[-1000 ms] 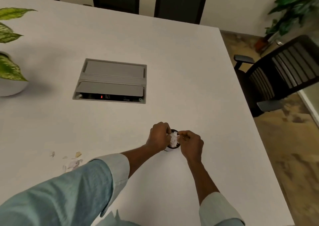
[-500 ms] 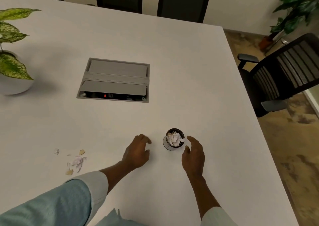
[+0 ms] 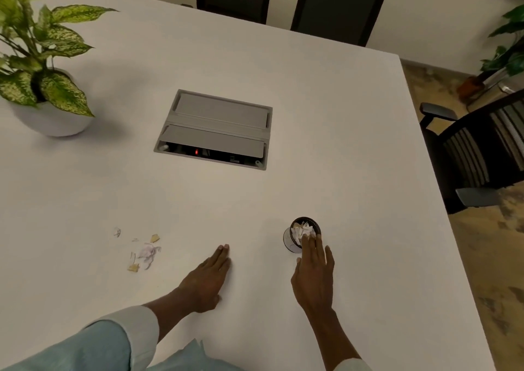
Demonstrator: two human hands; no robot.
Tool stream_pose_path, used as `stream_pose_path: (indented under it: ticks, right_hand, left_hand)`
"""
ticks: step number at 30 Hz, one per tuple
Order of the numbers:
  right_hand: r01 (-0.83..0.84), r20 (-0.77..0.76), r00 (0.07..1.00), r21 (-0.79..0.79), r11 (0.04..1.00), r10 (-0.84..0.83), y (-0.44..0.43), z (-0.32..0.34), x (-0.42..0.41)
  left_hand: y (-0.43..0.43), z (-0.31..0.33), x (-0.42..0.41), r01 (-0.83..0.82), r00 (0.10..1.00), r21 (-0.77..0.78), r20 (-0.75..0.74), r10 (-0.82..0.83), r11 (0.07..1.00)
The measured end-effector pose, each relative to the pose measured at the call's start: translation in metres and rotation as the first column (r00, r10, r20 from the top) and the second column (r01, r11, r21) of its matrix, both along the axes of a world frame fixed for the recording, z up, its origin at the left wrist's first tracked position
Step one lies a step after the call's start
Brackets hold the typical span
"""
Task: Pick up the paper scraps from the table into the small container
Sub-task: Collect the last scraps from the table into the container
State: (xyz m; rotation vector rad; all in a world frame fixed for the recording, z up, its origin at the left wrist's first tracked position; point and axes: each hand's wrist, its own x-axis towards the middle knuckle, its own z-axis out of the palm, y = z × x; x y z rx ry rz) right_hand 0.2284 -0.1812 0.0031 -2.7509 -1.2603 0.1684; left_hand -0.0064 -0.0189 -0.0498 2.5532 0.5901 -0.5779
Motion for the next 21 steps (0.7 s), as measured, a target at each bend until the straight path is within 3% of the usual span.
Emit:
stream_pose_path:
  ticks: [10,16,19,21]
  right_hand:
    - [-0.099,0.156,0.982,-0.052,0.994,0.106,0.022,-0.005,0.005]
    - [-0.01,0.281,0.96,0.029,1.0,0.001,0.026,0.008,0.009]
    - [-0.006,0.342,0.939,0.122,0.993,-0.037,0.026,0.012,0.005]
    - [-0.025,0.304,0.952,0.231,0.973,-0.048,0.031,0.013,-0.006]
  left_hand:
    - [0.008,0.011,-0.004,-0.016,0.999,-0.055,-0.043,0.014,0.998]
    - [0.007,0.017,-0.02,-0.074,0.997,-0.088,-0.043,0.07,0.993]
    - [0.005,0.017,-0.038,-0.198,0.978,-0.135,0.037,0.204,0.971]
    - [0.002,0.016,-0.055,-0.284,0.948,-0.137,0.11,0.299,0.949]
